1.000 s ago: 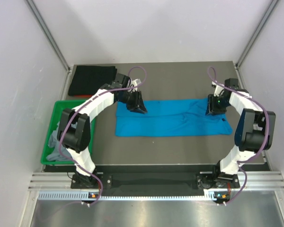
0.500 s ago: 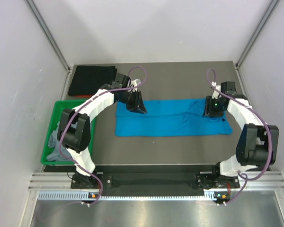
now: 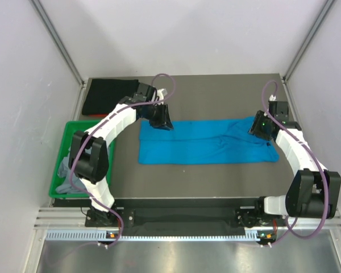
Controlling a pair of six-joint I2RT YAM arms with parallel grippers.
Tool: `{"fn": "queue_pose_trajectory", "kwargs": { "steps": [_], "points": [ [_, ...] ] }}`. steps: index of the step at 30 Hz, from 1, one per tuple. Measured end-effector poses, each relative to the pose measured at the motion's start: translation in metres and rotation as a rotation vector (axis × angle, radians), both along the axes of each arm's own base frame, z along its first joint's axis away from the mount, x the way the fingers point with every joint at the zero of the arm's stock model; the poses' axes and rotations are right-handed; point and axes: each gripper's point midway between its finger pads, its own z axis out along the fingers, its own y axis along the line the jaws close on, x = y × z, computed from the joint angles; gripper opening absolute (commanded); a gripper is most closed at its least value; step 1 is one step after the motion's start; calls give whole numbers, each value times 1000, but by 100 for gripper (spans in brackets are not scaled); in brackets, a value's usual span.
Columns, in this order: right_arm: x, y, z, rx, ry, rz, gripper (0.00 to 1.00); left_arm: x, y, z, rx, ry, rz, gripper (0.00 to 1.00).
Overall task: Fold and stack the t-shirts
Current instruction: Fold the tshirt
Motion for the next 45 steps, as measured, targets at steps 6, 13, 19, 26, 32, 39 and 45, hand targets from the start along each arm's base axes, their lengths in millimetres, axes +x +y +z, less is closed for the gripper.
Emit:
{"fn": "queue_pose_trajectory", "kwargs": {
  "steps": [6,13,19,26,32,39,45],
  "points": [
    [17,3,13,-14,-94,64,46,13,-6,17,-34,-38,32,29],
    [45,23,0,32,-57,250,48,11,-4,12,-34,-34,47,29],
    [50,33,-14,28,-13,436,47,-9,0,-11,-27,35,31,29],
    [42,30,-47,7,96,526,47,-20,-1,-18,-43,70,8,29],
    [52,28,-42,1,104,536,46,-24,-5,-12,-75,68,-13,29],
    [61,29,-33,-13,70,560,47,-24,-6,-10,-82,66,-17,29],
    [60,25,-34,-46,71,579,48,-24,-6,-9,-83,63,-18,29]
  ]
}}
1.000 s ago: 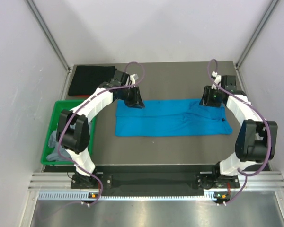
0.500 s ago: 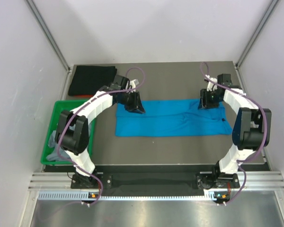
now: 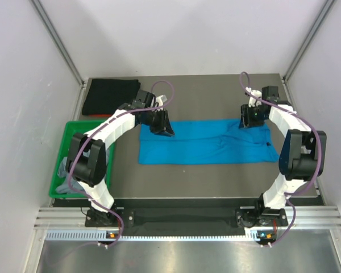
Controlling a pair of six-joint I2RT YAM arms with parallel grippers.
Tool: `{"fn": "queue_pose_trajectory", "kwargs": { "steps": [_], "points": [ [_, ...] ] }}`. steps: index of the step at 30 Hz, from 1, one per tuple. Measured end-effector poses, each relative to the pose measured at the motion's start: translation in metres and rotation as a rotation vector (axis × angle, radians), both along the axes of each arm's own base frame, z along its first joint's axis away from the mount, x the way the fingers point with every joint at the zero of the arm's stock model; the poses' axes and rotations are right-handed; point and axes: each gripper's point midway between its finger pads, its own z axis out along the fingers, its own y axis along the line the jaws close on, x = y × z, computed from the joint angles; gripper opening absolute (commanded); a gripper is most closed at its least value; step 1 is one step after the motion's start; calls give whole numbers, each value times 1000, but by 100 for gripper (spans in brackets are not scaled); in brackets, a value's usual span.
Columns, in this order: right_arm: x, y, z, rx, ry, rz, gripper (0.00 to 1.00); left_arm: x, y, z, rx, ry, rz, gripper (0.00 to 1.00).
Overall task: Fold and stack the t-shirts
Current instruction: Fold the tshirt
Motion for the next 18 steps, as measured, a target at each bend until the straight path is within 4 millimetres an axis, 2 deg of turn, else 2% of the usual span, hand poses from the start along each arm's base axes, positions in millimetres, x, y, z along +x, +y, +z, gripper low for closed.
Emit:
{"fn": "queue_pose_trajectory", "kwargs": {
  "steps": [10,18],
  "points": [
    [-8,-7,-12,-36,42,-1,49,0,0,0,2,-1,1,29],
    [-9,-6,-12,-33,43,1,50,1,0,0,3,-3,1,29]
  ]
}}
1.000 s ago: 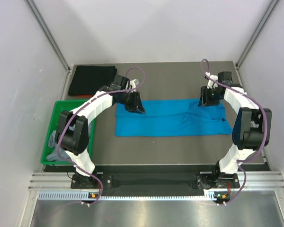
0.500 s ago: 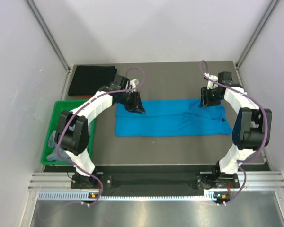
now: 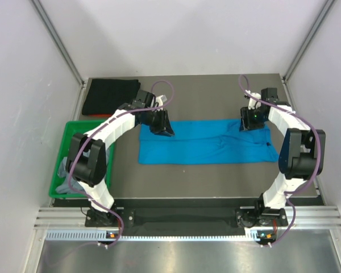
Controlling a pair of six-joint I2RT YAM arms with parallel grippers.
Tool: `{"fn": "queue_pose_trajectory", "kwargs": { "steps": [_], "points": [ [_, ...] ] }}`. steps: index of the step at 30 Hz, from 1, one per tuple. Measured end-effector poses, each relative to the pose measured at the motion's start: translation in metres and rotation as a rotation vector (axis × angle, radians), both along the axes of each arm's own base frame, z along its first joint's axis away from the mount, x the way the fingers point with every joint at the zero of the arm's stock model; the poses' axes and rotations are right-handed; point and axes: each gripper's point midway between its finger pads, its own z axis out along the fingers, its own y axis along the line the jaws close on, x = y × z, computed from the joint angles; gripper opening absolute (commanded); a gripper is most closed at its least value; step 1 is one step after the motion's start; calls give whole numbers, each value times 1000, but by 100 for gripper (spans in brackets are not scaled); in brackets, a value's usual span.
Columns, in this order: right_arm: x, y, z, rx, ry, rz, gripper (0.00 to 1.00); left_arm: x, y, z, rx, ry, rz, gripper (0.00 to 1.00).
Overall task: Fold and stack the t-shirts
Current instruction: Fold the tshirt
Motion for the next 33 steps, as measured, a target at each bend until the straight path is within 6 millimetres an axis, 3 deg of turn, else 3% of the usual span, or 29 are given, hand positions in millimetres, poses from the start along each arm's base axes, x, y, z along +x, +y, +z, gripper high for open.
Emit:
{"fn": "queue_pose_trajectory", "kwargs": {
  "steps": [33],
  "points": [
    [-3,3,-2,11,4,20,49,4,3,-2,20,-21,4,29]
  ]
}}
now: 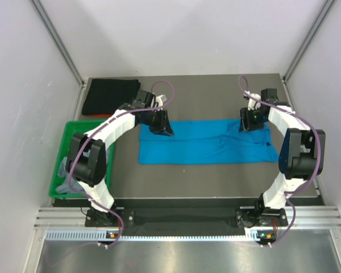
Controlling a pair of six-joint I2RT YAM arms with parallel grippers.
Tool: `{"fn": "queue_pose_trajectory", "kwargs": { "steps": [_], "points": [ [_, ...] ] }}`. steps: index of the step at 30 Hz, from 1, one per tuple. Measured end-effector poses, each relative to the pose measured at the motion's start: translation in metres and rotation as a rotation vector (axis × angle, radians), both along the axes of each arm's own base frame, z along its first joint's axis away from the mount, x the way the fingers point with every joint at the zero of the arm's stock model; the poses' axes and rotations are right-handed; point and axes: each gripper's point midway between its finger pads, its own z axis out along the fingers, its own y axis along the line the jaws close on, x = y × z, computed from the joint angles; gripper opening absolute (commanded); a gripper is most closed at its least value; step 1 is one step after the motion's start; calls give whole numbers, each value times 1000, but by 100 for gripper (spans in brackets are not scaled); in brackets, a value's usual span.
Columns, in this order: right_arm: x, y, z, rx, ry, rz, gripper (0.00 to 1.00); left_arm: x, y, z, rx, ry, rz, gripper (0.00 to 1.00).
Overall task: Fold and stack the t-shirts
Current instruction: Fold the tshirt
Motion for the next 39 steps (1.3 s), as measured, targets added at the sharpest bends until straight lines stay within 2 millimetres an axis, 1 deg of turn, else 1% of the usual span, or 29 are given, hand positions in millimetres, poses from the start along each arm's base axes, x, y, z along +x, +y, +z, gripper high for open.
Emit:
{"fn": "queue_pose_trajectory", "kwargs": {
  "steps": [17,24,26,39],
  "points": [
    [-3,-4,-5,-21,18,-10,49,0,0,0,0,0,0,29],
    [-7,-11,-30,-54,87,-18,49,0,0,0,-3,1,-1,29],
    [-8,-12,-34,-62,96,-20,49,-1,-1,1,-7,2,-4,29],
    [-7,-23,-35,-109,95,-42,49,-1,-2,2,-16,2,-10,29]
  ]
}}
